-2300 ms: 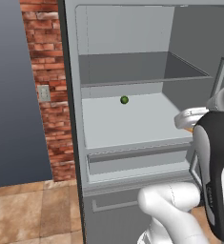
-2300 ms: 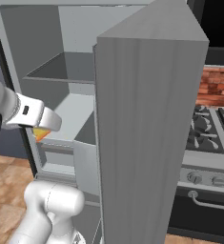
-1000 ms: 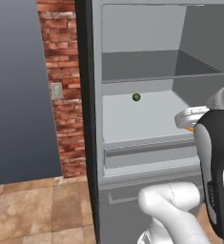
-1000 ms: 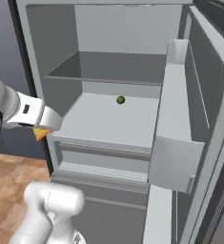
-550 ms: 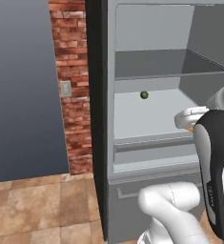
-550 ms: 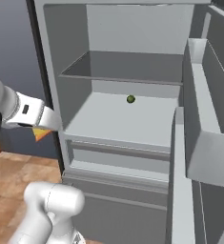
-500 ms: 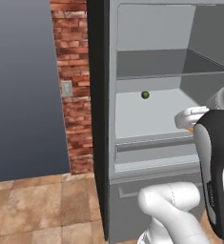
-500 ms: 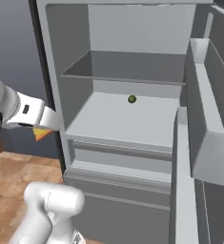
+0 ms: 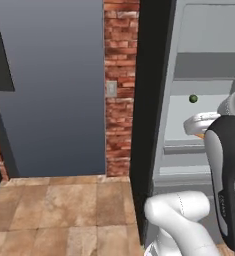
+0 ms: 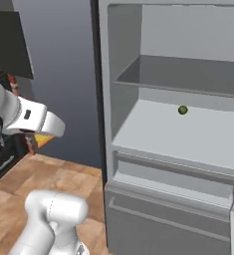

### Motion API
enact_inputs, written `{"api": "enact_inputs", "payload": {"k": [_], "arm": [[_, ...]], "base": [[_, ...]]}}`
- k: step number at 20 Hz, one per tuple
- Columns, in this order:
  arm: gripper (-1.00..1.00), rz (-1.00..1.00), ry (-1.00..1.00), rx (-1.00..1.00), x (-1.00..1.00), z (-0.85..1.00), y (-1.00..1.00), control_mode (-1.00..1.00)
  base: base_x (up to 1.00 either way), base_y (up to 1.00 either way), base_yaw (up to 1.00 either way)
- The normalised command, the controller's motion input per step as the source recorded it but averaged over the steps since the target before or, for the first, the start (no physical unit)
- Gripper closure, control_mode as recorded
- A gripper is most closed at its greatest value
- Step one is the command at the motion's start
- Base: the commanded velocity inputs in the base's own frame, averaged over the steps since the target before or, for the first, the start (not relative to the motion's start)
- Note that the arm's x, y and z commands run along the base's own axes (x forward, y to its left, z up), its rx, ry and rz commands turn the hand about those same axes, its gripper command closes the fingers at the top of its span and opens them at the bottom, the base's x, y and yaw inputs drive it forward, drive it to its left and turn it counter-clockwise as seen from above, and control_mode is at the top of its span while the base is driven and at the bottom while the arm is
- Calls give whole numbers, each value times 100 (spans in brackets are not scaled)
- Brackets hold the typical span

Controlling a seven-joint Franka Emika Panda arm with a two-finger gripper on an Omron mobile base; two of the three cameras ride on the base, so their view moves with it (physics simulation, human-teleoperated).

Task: Pick the cheese from the fridge and the cheese grater from the cabinet and place them next to the salad bowl.

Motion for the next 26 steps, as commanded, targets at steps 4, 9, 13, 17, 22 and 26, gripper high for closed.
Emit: {"api": "enact_inputs", "payload": {"k": [4,9,13,17,22,26], "arm": [[100,0,0,0,0,0,0,100],[100,0,0,0,0,0,0,100],[100,0,0,0,0,0,0,100],[100,0,0,0,0,0,0,100],[100,0,0,0,0,0,0,100],[100,0,0,0,0,0,0,100]], "base": [[-19,74,23],[-2,72,29],[0,77,37],[0,74,45],[0,68,53],[0,46,48]]}}
